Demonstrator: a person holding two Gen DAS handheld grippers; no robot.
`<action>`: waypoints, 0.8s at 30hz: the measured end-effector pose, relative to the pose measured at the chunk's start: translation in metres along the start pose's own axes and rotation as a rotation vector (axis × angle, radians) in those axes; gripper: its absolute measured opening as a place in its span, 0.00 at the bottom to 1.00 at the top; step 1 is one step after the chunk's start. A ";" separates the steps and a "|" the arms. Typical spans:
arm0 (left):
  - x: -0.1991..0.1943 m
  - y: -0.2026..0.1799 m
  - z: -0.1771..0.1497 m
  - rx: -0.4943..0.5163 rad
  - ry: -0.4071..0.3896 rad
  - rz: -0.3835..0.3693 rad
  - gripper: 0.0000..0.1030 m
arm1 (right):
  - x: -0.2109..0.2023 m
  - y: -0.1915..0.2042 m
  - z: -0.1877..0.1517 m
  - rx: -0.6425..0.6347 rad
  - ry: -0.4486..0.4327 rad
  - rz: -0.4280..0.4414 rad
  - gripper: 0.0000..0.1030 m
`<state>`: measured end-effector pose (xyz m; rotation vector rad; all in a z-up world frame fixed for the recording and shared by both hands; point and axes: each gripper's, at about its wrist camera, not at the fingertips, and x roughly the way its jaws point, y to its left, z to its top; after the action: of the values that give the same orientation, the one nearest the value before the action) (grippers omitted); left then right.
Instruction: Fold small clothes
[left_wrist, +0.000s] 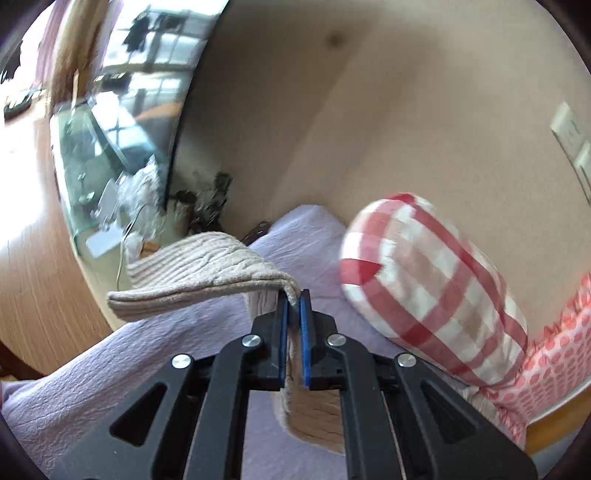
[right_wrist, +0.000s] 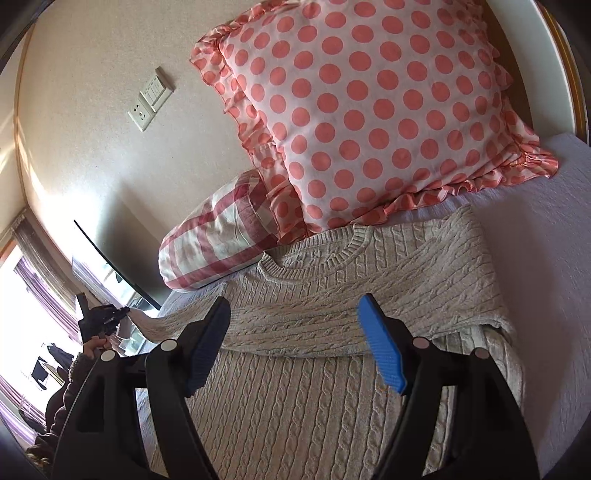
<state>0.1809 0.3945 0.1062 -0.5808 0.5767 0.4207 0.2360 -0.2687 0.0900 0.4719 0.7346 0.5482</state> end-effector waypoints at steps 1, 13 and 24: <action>-0.011 -0.037 -0.004 0.091 -0.021 -0.037 0.05 | -0.004 -0.002 0.001 0.005 -0.016 -0.009 0.71; -0.047 -0.343 -0.269 0.954 0.234 -0.553 0.14 | -0.007 -0.047 0.004 0.161 0.025 -0.070 0.71; -0.081 -0.152 -0.194 0.679 0.207 -0.331 0.50 | 0.063 -0.102 0.023 0.238 0.179 -0.302 0.54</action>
<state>0.1237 0.1426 0.0817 -0.0573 0.7579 -0.1579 0.3220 -0.3125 0.0147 0.5240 1.0296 0.2216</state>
